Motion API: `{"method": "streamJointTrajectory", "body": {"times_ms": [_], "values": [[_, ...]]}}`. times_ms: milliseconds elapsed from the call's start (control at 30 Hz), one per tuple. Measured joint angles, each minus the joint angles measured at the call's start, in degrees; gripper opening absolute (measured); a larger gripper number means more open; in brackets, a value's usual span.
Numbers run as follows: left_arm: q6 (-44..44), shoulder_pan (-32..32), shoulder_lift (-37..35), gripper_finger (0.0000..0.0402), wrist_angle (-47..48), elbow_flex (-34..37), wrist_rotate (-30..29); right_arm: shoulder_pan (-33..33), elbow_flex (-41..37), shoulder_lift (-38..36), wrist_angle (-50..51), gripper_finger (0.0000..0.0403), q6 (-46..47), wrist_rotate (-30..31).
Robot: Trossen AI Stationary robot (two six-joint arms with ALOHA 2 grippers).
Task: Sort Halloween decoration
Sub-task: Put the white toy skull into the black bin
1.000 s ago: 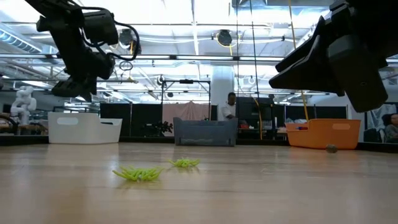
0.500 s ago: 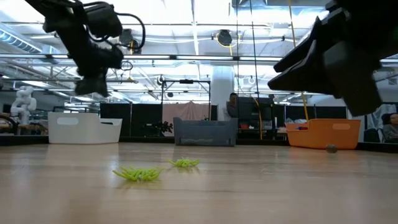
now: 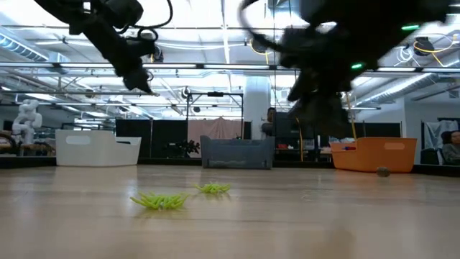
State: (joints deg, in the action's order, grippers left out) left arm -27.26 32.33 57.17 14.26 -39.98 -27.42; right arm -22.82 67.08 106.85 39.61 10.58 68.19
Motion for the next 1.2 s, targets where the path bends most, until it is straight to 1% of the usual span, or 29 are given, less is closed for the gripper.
{"method": "streamJointTrajectory", "body": {"times_ms": [67,100,133,200,267,300,333,367,467,533,600,700,800,933,1067,1133,1200], "values": [[-0.18,3.17,0.02,0.0026,-1.78,-0.01,8.05,5.46,-0.01,-1.2,-3.83,0.0132,-9.59,-5.55],[-0.16,4.43,0.01,0.0026,-1.84,-0.01,10.96,8.32,-0.01,-1.86,-6.63,0.0127,-14.29,-10.42],[0.01,5.58,0.02,0.0026,-1.46,-0.01,12.61,11.22,-0.01,-2.6,-9.89,0.0122,-18.5,-16.29],[2.09,7.56,0.02,0.0026,-0.23,-0.01,13.05,16.52,-0.01,-4.35,-16.54,0.0114,-23.1,-30.74],[6.03,9.48,0.02,0.0027,2.74,-0.47,13.05,20.64,-0.01,-6.14,-22.12,0.0108,-23.97,-44.07],[8.44,10.52,0.02,0.0029,5.59,-1.21,13.09,22.04,-0.01,-6.97,-24.14,0.0106,-23.89,-49.08],[11.01,11.45,0.04,0.0032,9.25,-2.34,13.23,23.3,0.03,-8.04,-25.71,0.0104,-23.3,-52.73],[13.47,12.16,0.04,0.0036,13.03,-3.58,13.63,24.24,0.45,-9.0,-26.1,0.0103,-22.63,-55.12],[19.5,13.51,0.04,0.0052,22.09,-7.07,16.63,26.23,3.41,-11.96,-23.82,0.0103,-21.04,-57.88],[23.61,14.27,0.1,0.0064,26.35,-9.61,19.75,26.96,6.08,-14.09,-22.26,0.0102,-18.71,-57.89],[26.96,15.18,0.41,0.0075,29.76,-11.7,21.23,27.33,9.48,-16.02,-20.53,0.0102,-15.5,-58.12],[31.09,16.68,1.71,0.0089,33.47,-13.25,23.11,27.61,15.24,-18.26,-19.67,0.0102,-10.83,-59.52],[34.26,18.05,3.52,0.0095,33.9,-13.53,24.94,27.86,21.22,-19.16,-19.58,0.0102,-7.03,-59.46],[40.07,20.79,9.91,0.0096,34.36,-13.53,28.37,28.64,28.74,-19.15,-19.21,0.0102,-0.66,-59.4],[50.52,22.99,18.28,0.0096,35.14,-13.49,32.61,29.7,33.65,-19.15,-18.71,0.0102,7.22,-59.3],[53.83,23.2,21.7,0.0096,36.53,-13.49,33.5,30.0,35.67,-19.08,-16.88,0.0102,8.72,-59.25],[55.12,23.2,24.33,0.0096,37.15,-13.49,33.47,30.19,37.1,-19.11,-15.47,0.0102,8.88,-59.28]]}}
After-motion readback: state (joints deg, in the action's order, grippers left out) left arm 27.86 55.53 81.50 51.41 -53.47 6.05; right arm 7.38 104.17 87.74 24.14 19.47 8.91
